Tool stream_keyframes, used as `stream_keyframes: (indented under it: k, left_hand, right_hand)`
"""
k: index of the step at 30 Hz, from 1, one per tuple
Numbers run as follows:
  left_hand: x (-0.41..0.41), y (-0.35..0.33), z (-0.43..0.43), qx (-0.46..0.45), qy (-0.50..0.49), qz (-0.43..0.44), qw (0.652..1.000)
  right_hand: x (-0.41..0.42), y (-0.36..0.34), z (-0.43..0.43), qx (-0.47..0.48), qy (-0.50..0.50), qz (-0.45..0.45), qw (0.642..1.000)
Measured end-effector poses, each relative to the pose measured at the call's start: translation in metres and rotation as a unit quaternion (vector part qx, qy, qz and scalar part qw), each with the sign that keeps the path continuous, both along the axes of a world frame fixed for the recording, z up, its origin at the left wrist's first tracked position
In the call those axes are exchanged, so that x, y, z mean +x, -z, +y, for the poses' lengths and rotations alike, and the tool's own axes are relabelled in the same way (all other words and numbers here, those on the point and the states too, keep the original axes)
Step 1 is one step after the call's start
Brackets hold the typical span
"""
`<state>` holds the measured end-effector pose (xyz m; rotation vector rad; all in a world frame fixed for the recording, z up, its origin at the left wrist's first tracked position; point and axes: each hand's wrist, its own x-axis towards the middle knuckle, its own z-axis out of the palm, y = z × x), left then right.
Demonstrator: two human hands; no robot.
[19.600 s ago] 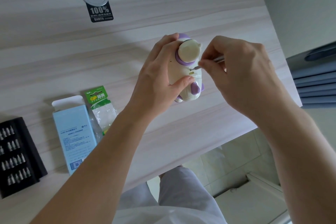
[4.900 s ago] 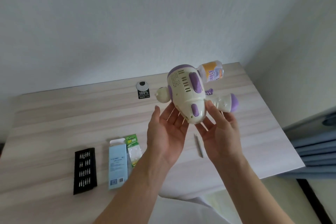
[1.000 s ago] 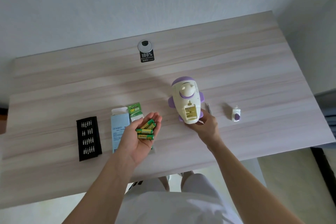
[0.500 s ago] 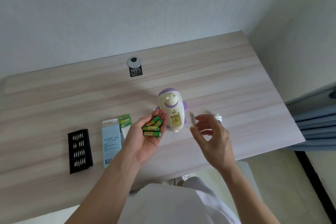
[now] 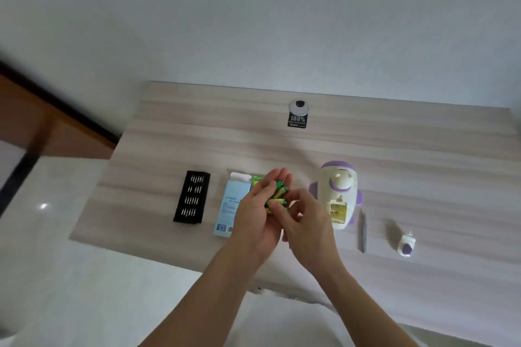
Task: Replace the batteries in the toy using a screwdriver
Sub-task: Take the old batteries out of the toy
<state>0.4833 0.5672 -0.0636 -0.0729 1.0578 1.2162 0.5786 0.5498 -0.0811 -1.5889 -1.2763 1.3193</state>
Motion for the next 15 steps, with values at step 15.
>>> stream_keyframes:
  k: [15]
  left_hand:
    - [-0.096,0.016,0.011,-0.019,0.000,0.011,1.000]
  right_hand:
    - [-0.105,0.003,0.016,-0.116,0.124,0.163,0.972]
